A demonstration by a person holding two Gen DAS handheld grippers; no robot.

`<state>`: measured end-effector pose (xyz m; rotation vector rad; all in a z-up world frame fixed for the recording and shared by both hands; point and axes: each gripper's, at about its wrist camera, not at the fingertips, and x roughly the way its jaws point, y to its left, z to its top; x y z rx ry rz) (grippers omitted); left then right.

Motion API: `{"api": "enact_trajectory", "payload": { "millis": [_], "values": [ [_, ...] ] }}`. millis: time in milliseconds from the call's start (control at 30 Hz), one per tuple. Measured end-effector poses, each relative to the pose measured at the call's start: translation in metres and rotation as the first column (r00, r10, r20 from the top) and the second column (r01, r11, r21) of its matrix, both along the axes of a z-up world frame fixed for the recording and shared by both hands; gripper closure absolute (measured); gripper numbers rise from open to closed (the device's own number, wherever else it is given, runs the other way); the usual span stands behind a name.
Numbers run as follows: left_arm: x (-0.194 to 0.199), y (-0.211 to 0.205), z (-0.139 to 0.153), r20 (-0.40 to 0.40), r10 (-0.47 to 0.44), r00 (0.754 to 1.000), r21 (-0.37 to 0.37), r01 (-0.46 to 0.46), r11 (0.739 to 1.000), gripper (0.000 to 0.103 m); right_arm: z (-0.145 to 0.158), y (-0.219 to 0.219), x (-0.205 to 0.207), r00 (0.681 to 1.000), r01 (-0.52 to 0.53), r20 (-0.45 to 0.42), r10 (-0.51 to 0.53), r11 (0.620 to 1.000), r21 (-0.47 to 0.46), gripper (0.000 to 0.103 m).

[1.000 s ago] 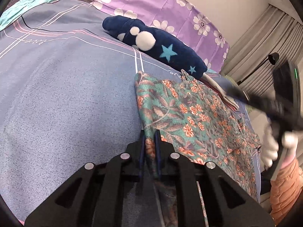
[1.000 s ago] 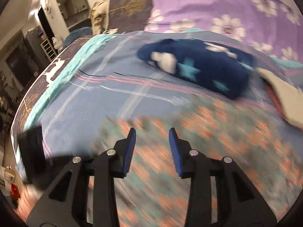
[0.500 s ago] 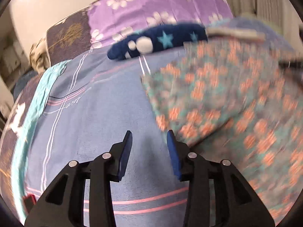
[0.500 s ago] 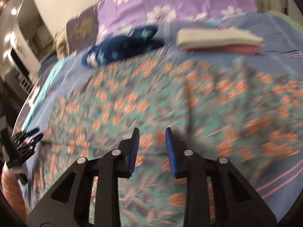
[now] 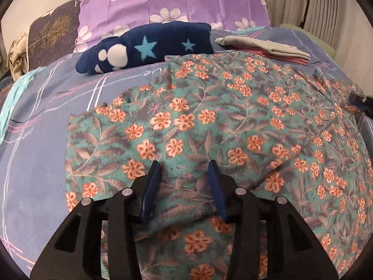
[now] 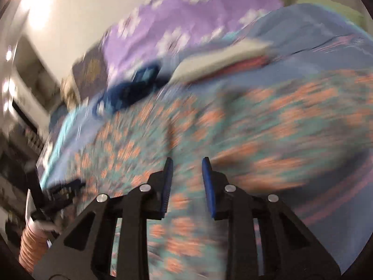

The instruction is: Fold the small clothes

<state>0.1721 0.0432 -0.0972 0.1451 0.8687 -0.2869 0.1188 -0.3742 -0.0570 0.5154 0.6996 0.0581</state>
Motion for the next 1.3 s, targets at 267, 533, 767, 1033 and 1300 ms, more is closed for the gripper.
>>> {"api": "enact_trajectory", "payload": {
  "millis": [267,533,767,1033,1300],
  "values": [
    [0.001,-0.001,-0.006,-0.011,-0.004,1.000,-0.033,0.004,0.999,0.055,-0.029,-0.180,-0.072,0.886,0.458,-0.098,-0.453,0.826,0.328,0.054],
    [-0.001,0.001,-0.002,-0.007,-0.004,1.000,-0.023,0.004,1.000,0.053,-0.051,-0.231,-0.068,0.818,0.550,-0.131,-0.560,0.694,0.465,0.051],
    [-0.003,0.001,-0.001,-0.005,-0.005,1.000,-0.031,0.005,1.000,0.053,-0.042,-0.246,-0.056,0.758,0.627,-0.169,-0.631,0.632,0.454,0.096],
    [-0.003,0.005,-0.001,-0.005,-0.008,1.000,-0.051,0.008,0.999,0.050,0.051,-0.078,0.028,0.972,0.121,0.127,-0.200,0.880,0.459,0.097],
    [-0.003,0.007,-0.002,-0.006,-0.011,1.000,-0.074,0.010,0.997,0.049,0.034,0.166,0.064,0.905,-0.425,0.105,0.411,0.876,0.227,0.096]
  ]
}}
